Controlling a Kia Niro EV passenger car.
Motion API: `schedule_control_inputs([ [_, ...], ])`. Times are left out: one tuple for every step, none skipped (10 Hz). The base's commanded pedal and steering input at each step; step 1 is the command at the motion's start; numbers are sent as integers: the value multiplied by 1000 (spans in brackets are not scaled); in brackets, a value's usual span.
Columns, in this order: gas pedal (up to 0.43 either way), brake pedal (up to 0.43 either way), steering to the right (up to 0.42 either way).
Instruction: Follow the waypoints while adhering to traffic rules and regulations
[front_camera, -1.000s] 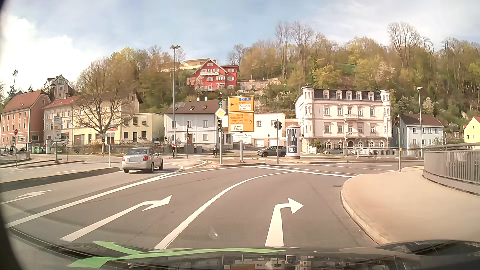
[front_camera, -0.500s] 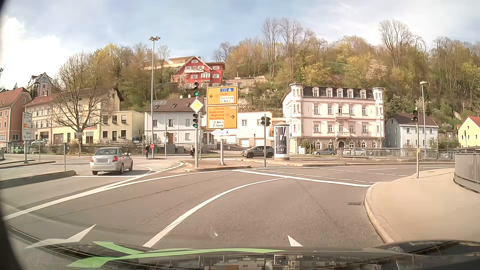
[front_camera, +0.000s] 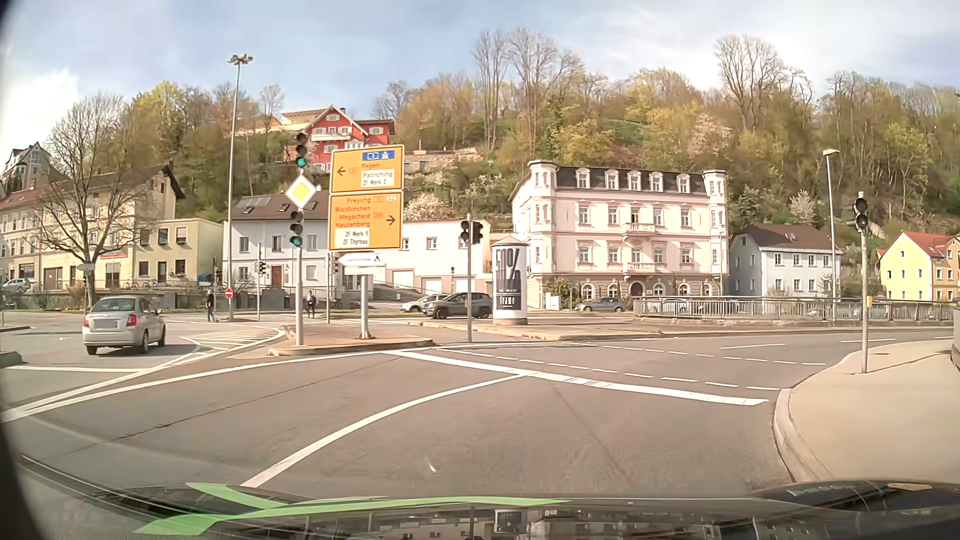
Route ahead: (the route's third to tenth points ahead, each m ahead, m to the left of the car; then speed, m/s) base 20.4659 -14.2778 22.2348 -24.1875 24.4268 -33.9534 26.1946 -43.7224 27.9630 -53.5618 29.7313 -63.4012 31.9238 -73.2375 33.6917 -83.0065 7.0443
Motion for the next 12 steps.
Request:
schedule_control_inputs([
  [0,0,150],
  [0,0,164],
  [0,0,176],
  [0,0,190],
  [8,0,207],
  [39,0,215],
  [59,0,218],
  [87,0,223],
  [98,0,230],
  [110,0,234],
  [110,0,234],
  [110,0,235],
])
